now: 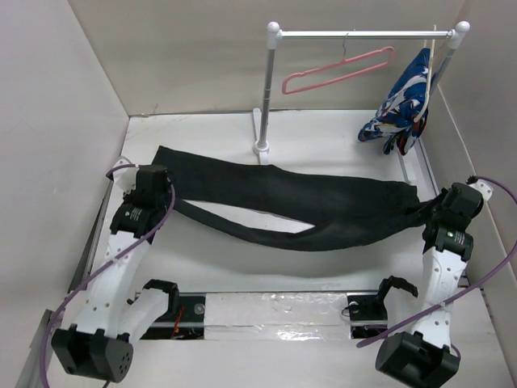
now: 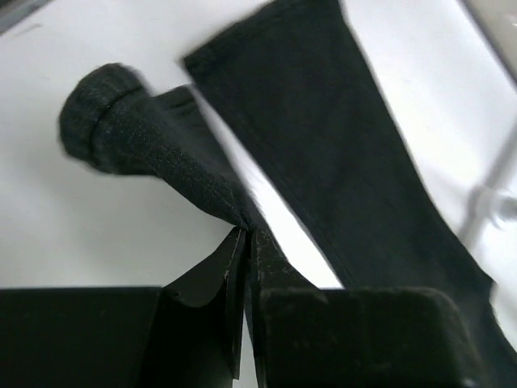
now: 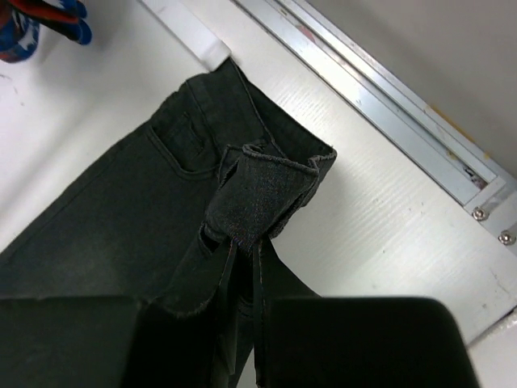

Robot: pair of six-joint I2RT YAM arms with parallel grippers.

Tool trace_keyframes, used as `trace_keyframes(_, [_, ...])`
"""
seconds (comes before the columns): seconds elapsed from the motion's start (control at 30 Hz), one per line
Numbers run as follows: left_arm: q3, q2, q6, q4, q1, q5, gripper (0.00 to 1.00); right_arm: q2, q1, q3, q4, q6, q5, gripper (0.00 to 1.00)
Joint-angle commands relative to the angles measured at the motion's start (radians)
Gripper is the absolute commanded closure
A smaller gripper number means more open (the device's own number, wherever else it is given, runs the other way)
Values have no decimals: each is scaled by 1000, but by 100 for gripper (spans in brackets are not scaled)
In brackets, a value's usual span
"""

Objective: Place the trousers on the hanger
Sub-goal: Fold the trousers at the center of the board.

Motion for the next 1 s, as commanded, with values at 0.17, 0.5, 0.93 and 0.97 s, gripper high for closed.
trace_keyframes(0.17, [41,171,4,-2,185,-142,100,18,5,-3,215,4,5,100])
trace_keyframes(0.5, [297,537,102,62,198,-244,100,208,5,10,364,18,8,100])
trace_keyframes(0.93, [676,1009,270,165,163,-290,100,539,133,173,487,53,106,99])
trace_keyframes(0.97, [731,1035,286,173,162,-294,100,559,144,185,490,53,112,99])
